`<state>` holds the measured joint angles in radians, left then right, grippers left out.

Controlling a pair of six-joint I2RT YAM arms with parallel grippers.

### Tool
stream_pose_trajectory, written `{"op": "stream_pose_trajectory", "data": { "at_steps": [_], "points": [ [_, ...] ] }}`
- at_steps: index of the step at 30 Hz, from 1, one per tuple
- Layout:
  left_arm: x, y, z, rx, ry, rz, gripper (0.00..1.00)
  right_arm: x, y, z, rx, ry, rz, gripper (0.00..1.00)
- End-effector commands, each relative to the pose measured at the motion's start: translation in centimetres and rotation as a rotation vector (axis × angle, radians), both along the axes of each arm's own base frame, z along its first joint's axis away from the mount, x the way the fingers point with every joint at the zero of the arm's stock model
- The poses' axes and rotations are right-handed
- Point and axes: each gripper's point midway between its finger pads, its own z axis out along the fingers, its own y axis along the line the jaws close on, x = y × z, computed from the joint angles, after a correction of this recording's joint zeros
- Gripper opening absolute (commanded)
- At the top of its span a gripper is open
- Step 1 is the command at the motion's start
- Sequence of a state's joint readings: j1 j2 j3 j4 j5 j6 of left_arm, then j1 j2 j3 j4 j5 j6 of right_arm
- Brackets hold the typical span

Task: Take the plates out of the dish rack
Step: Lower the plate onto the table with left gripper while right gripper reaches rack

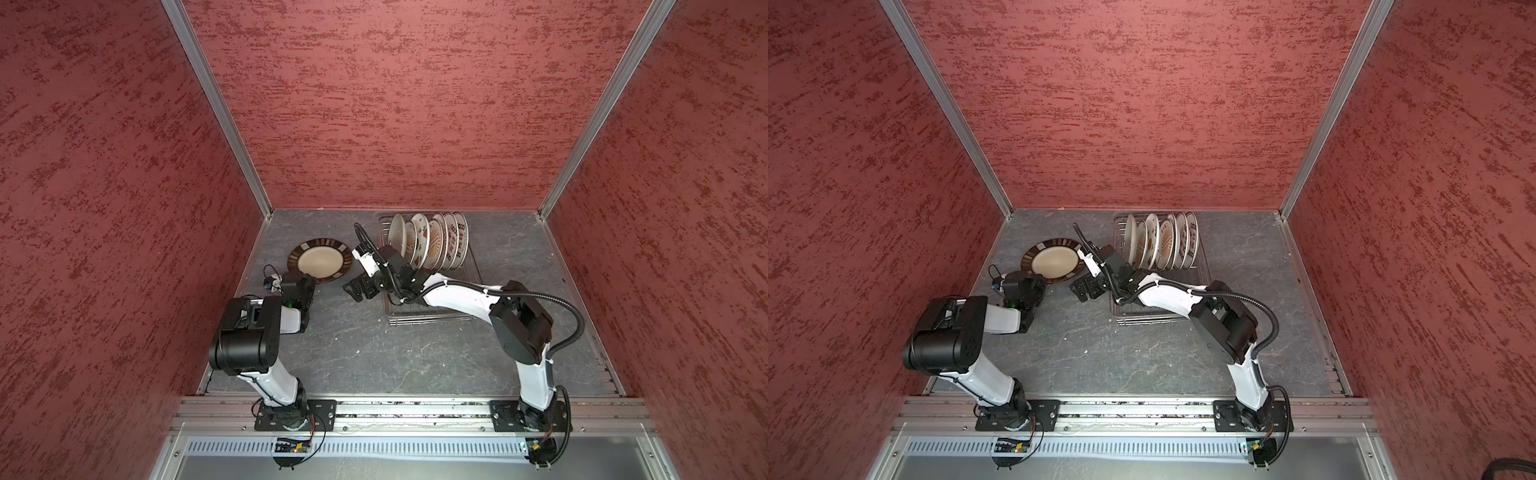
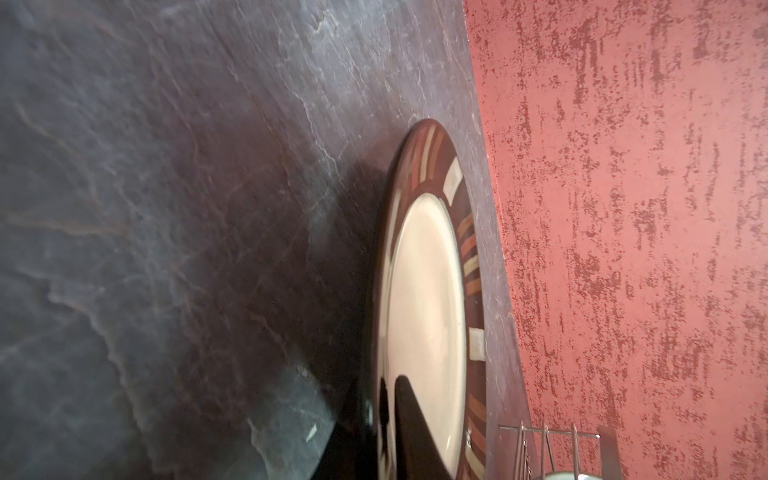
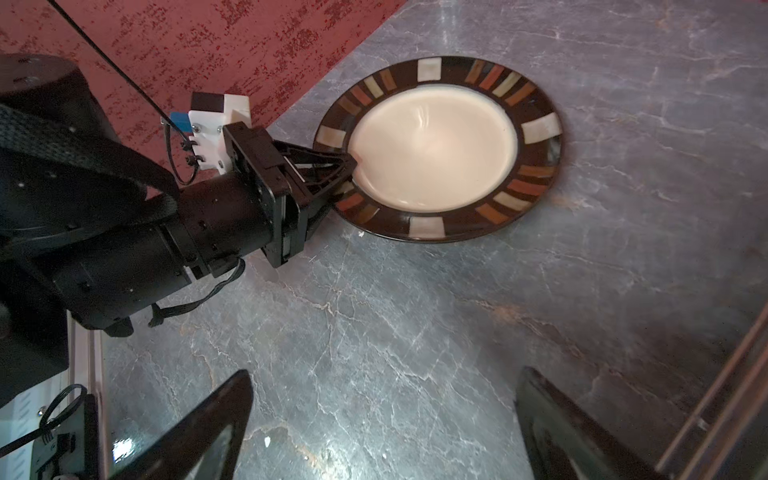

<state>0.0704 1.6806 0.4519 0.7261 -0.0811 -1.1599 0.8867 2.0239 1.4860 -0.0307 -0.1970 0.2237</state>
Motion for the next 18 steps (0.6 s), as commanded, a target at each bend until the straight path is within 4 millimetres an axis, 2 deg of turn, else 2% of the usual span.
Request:
{"op": "stream_pose_trajectory", "data": {
  "at_steps": [1,11,13,16,18],
  "points": [
    [1.87,-0.15,1.91,0.004,-0.088,-0.002,0.19,0.23,0.78,-0.49,-0.014,-0.006,0.016,0.99],
    [2.12,-0.3,1.28,0.027,-0.075,-0.003,0.29,0.7,0.7,-0.71,-0.03,-0.016,0.0,0.99],
    [2.13,-0.32,1.37,0.034,-0.073,-0.006,0.33,0.68,0.66,-0.6,-0.03,-0.017,-0.001,0.99],
    [1.85,-0.14,1.49,0.055,-0.06,0.001,0.5,0.63,0.71,-0.29,-0.024,-0.02,0.003,0.99],
    [1.65,-0.05,1.48,0.057,-0.056,0.002,0.52,0.57,0.76,-0.07,-0.02,-0.022,0.006,0.99]
  ]
}}
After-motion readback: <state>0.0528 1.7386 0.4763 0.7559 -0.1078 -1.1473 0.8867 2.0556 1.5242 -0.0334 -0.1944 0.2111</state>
